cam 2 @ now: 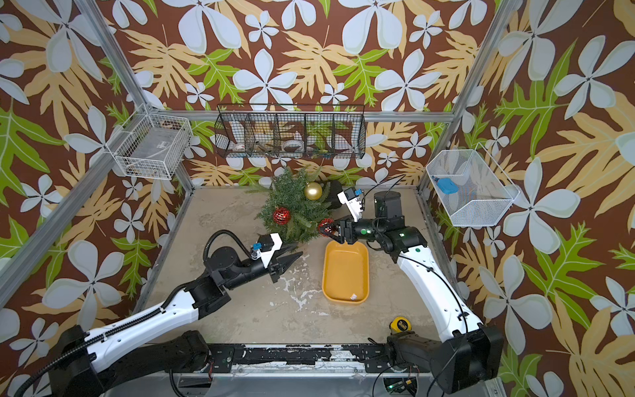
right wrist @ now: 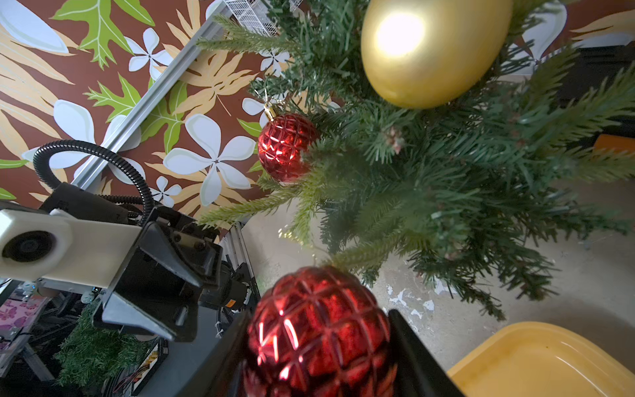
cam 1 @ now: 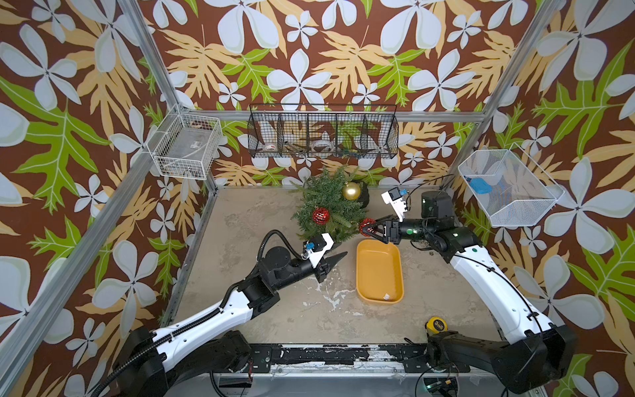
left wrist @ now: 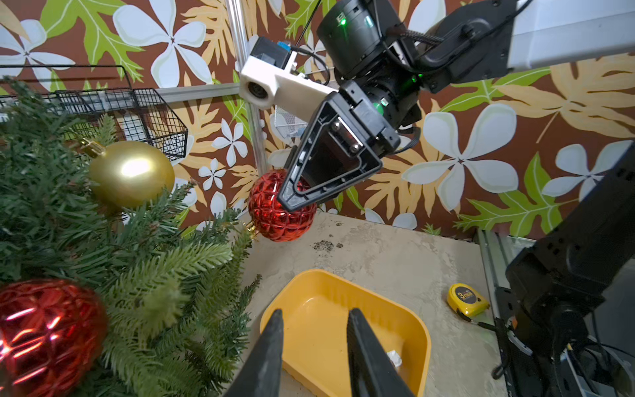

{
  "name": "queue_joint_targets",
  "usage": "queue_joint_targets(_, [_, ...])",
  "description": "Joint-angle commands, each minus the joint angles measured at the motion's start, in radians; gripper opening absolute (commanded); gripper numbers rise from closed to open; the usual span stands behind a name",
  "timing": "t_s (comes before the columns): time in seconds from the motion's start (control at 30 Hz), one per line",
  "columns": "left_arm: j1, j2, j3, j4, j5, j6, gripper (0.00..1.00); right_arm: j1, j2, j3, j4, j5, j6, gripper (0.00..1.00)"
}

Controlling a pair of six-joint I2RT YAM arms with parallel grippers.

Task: Decorate the small christmas tree with ornaments
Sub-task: Hang an ornament on the christmas tree.

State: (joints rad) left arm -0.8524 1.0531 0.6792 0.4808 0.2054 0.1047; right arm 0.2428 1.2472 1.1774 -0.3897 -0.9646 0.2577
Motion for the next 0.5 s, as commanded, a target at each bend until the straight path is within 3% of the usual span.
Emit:
queue_joint_targets(0.0, [-0.029, 0.049, 0.033, 0.068, -0.165, -0.038, 0.32, 0.001, -0.004, 0.001, 0.018, -0.01, -0.007, 0.46])
queue_joint_targets(0.2, [-0.041, 0.139, 0.075, 0.107, -0.256, -0.067, 0.29, 0.0, -0.002, 0.012, 0.011, -0.014, -0.012, 0.46])
queue_joint_targets(0.47, [-0.041, 0.18, 0.121, 0.116, -0.355, -0.051, 0.36, 0.001, 0.0, 0.016, 0.018, -0.021, -0.011, 0.46])
